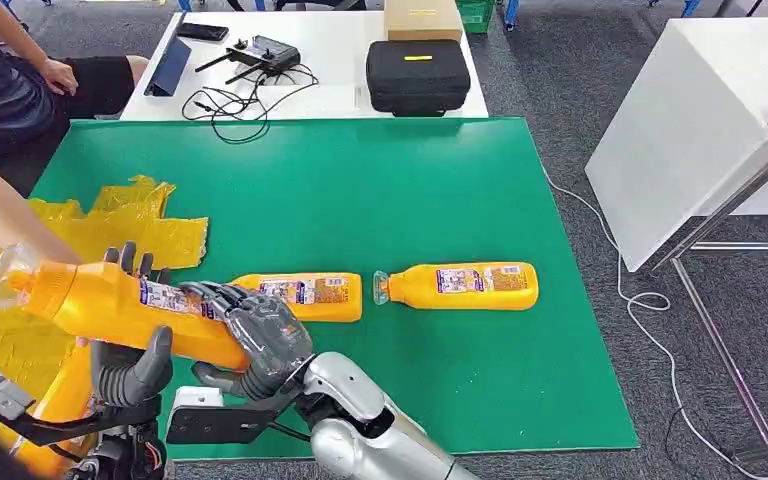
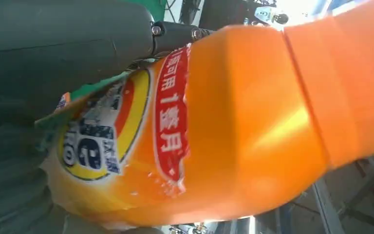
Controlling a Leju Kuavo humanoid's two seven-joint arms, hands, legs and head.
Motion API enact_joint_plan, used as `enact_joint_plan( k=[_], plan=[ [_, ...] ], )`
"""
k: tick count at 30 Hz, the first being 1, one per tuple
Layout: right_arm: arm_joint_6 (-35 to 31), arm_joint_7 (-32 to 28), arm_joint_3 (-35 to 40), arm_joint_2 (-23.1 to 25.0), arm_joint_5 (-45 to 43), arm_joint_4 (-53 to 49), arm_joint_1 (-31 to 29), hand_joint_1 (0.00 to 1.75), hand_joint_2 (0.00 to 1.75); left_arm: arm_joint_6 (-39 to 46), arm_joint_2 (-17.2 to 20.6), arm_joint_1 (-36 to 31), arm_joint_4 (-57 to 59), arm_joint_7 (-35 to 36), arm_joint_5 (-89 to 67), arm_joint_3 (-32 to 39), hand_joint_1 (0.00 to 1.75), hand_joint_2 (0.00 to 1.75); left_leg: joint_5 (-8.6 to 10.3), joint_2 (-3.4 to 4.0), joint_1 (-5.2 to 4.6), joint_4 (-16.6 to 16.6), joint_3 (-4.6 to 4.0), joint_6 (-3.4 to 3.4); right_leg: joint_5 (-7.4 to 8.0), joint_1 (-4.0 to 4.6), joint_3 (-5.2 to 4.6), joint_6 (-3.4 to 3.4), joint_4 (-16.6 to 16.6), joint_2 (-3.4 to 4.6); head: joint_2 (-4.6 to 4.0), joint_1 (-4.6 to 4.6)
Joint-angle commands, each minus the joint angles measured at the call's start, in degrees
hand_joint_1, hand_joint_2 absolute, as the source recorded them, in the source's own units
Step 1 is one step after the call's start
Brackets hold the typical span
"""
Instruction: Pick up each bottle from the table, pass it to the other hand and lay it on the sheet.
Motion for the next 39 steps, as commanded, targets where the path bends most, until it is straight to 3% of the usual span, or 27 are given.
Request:
enact_joint_plan(
  k=[1, 4, 5, 19, 20, 21, 22, 23, 25, 26, 27, 29, 34, 35, 36, 39],
  plan=[
    [0.7, 1.6, 8.1, 0.6, -0.8, 8.1, 0.3, 1.75, 1.75, 0.1, 1.2, -2.0, -0.5, 1.0, -0.1, -2.7, 0.00, 1.75, -0.10, -0.15, 0.03, -0.1, 0.43, 0.02, -0.15, 0.05, 0.49, 0.03, -0.1, -0.30, 0.00, 0.00],
    [0.8, 2.2, 9.6, 0.6, -0.9, 8.3, 0.5, 1.75, 1.75, 0.1, 1.5, -3.0, 0.0, 1.3, 0.1, -2.6, 0.00, 1.75, -0.05, -0.13, 0.00, -0.1, 0.29, 0.02, -0.11, 0.02, 0.34, 0.02, -0.1, -0.25, 0.00, -0.02],
    [-0.2, 2.6, 9.7, 0.6, -2.1, 9.4, 0.3, 1.75, 1.75, -0.6, 3.1, -6.1, 4.0, 1.5, 1.9, -2.7, 1.75, 1.75, -0.07, -0.17, 0.02, -0.2, 0.40, 0.02, -0.14, 0.04, 0.46, 0.03, -0.1, -0.32, 0.00, -0.04],
    [-3.5, 2.4, -4.5, -4.6, 1.6, 2.7, 1.8, 1.75, 1.75, -2.5, 5.7, -10.2, 13.6, -0.8, -1.4, 1.5, 1.75, 1.75, 0.01, -0.31, 0.00, -0.2, 0.42, 0.02, -0.11, 0.04, 0.49, 0.04, -0.2, -0.48, 0.00, -0.04],
    [-3.9, 2.2, -5.4, -5.0, 2.0, 1.7, 2.1, 1.01, 1.75, -2.8, 5.7, -10.3, 14.4, -1.1, -1.5, 2.4, 1.75, 1.75, 0.04, -0.21, -0.02, -0.1, 0.24, 0.02, -0.05, 0.01, 0.28, 0.02, -0.1, -0.32, 0.00, -0.02],
    [-3.6, 1.5, -6.8, -5.4, 1.3, 0.6, 2.5, 0.02, 1.75, -1.9, 5.9, -10.2, 15.0, -1.9, -2.8, 3.3, 1.75, 1.75, 0.02, -0.23, -0.01, -0.2, 0.33, 0.02, -0.08, 0.02, 0.39, 0.03, -0.2, -0.37, 0.00, -0.04],
    [-2.6, 1.4, -7.5, -5.8, 1.2, -0.2, 2.7, 0.02, 1.75, -1.6, 6.1, -10.3, 15.5, -2.4, -3.5, 4.1, 1.75, 1.75, -0.01, -0.20, 0.00, -0.2, 0.40, 0.03, -0.10, 0.03, 0.45, 0.03, -0.2, -0.37, 0.00, -0.04],
    [-3.2, 1.6, -8.3, -6.2, 1.3, -1.1, 2.9, 0.00, 0.00, -1.4, 6.3, -10.4, 15.9, -2.8, -4.5, 4.7, 1.75, 1.75, -0.03, -0.18, -0.01, -0.2, 0.48, 0.03, -0.11, 0.03, 0.51, 0.03, -0.2, -0.36, 0.00, -0.02],
    [-3.1, 0.5, -10.3, -7.9, 0.6, -4.8, 3.7, 0.00, 0.00, 9.1, 7.4, -11.9, 17.7, -6.5, -14.5, 6.7, 1.75, 1.75, -0.02, -0.14, -0.01, -0.2, 0.36, 0.01, -0.09, 0.02, 0.38, 0.02, -0.1, -0.28, 0.00, -0.07],
    [-2.4, 0.5, -10.9, -8.7, 0.6, -6.6, 4.2, 0.00, 0.00, 10.3, 7.8, -13.0, 19.0, -6.8, -16.3, 7.7, 1.75, 1.75, -0.02, -0.18, -0.01, -0.2, 0.38, 0.01, -0.11, 0.02, 0.42, 0.02, -0.1, -0.35, 0.00, -0.02],
    [-2.4, 0.4, -12.2, -9.5, 0.4, -9.6, 5.3, 0.00, 0.00, 21.6, 9.0, -15.4, 22.1, -6.4, -25.7, 9.1, 1.75, 1.75, 0.02, -0.14, 0.00, -0.1, 0.16, 0.01, -0.03, 0.02, 0.21, 0.01, -0.1, -0.26, 0.00, -0.02],
    [-1.0, 0.8, -13.4, -10.0, 0.8, -12.6, 6.5, 0.00, 0.00, 21.1, 9.6, -17.5, 25.1, -7.5, -27.4, 11.7, 1.75, 1.75, 0.02, -0.28, 0.01, -0.1, 0.26, 0.00, -0.09, 0.04, 0.34, 0.01, -0.1, -0.44, 0.00, -0.04],
    [-0.1, 2.7, -14.8, -9.5, 2.8, -13.3, 7.5, 0.00, 0.00, 35.7, 12.5, -22.1, 32.2, -10.7, -37.8, 14.7, 1.75, 1.75, -0.02, -0.10, 0.02, -0.1, 0.32, -0.01, -0.07, 0.04, 0.34, 0.01, -0.1, -0.23, 0.00, -0.07],
    [-0.2, 2.7, -14.8, -9.5, 2.8, -13.2, 7.5, 0.00, 0.00, 35.5, 12.7, -22.3, 32.3, -10.7, -37.8, 14.8, 1.75, 1.75, 0.01, -0.13, 0.02, -0.1, 0.23, -0.01, -0.06, 0.04, 0.26, 0.01, 0.0, -0.22, 0.00, -0.04],
    [-0.3, 2.2, -15.1, -9.2, 3.0, -12.0, 7.4, 0.00, 0.00, 42.1, 13.5, -23.7, 35.3, -12.5, -42.8, 14.1, 1.75, 1.75, -0.02, -0.16, 0.04, -0.1, 0.34, -0.01, -0.10, 0.06, 0.38, 0.01, -0.1, -0.30, 0.00, -0.04],
    [-0.9, 1.5, -15.4, -9.3, 2.5, -10.9, 7.3, 0.00, 0.00, 49.5, 14.7, -26.6, 41.9, -12.9, -49.0, 12.0, 1.75, 1.75, 0.02, -0.19, 0.00, -0.1, 0.22, -0.01, -0.07, 0.02, 0.25, 0.02, 0.0, -0.27, 0.00, -0.04]
  ],
)
